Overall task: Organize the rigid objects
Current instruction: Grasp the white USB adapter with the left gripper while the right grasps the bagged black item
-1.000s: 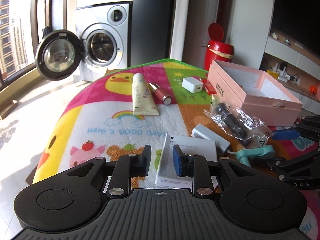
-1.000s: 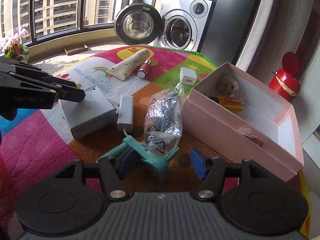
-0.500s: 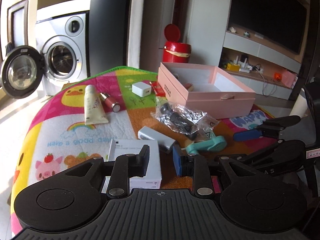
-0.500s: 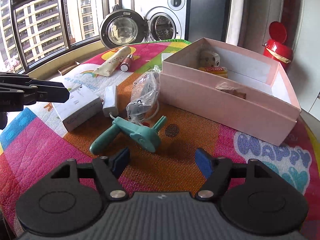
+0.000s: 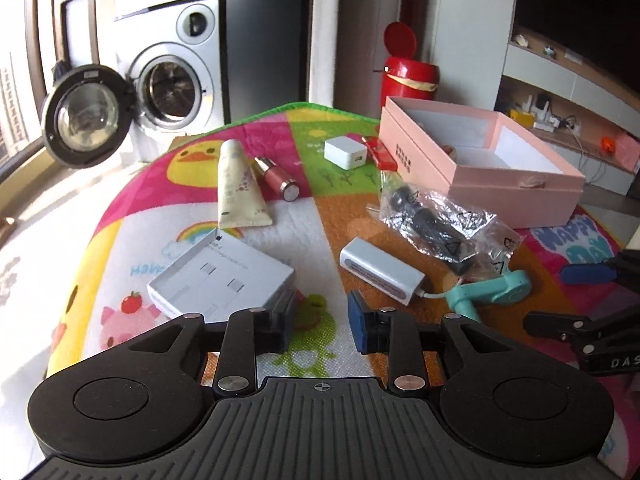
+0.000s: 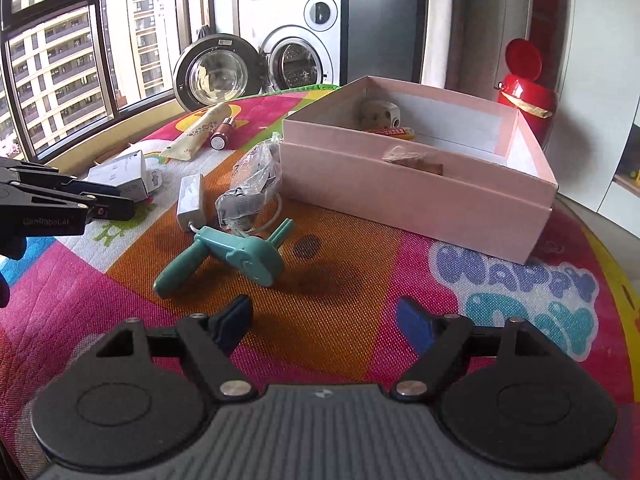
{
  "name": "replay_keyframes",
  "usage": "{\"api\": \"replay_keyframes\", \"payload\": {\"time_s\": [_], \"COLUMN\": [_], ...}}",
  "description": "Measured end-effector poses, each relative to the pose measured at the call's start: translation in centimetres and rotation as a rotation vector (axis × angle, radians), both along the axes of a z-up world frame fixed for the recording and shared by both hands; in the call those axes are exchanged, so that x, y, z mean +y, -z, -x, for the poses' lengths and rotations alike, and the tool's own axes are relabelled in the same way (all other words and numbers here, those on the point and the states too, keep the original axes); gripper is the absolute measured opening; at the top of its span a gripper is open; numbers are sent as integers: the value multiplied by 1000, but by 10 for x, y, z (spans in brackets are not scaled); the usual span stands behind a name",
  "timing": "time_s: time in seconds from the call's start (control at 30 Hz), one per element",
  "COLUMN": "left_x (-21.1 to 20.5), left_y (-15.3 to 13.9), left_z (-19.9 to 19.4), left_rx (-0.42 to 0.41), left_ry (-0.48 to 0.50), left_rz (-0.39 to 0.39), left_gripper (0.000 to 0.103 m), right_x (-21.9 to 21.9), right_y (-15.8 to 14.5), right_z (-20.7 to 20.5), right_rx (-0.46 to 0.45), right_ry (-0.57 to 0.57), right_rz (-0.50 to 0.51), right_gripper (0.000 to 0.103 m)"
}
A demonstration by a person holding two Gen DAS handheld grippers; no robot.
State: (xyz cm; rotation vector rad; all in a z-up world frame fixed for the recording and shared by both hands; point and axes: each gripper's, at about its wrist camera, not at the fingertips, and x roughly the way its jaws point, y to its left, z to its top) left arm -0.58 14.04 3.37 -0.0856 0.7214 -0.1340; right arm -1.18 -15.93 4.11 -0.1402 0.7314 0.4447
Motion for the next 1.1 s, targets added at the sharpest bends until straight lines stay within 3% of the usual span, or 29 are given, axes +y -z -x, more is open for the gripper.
{"api": "replay_keyframes", "payload": {"time_s": [0.07,0.13,0.23,0.33,0.43,0.57,0.73,0.87,1.1], "left_x": [2,-2,-14,-28,-46,-43,-22,-8,3], "left_y": [-3,-2,4,12,14,14,13,13,16], "left_z": [-13,-28,-50,-63,-55,-28,8,32,48], "left_rx": [21,33,45,72,54,39,37,24,-8], "left_ry": [-22,-61,-118,-122,-70,-15,-27,-10,36], "left_rz": [142,179,145,115,10,-37,-58,-100,-64], "left_gripper": [31,31,31,38,40,43,44,45,46], "right_x": [-1,0,0,-1,-3,6,44,63,30], "right_y": [0,1,1,0,-2,-13,-17,-10,-4], "right_z": [0,1,3,4,7,21,30,28,15], "right_rx": [-4,-6,-8,-7,5,1,-85,-94,-71], "right_ry": [3,5,9,11,-8,-109,-173,-195,-67], "right_rz": [2,3,2,-2,-29,-101,-6,91,122], "right_gripper": [81,81,81,81,81,81,81,81,81]}}
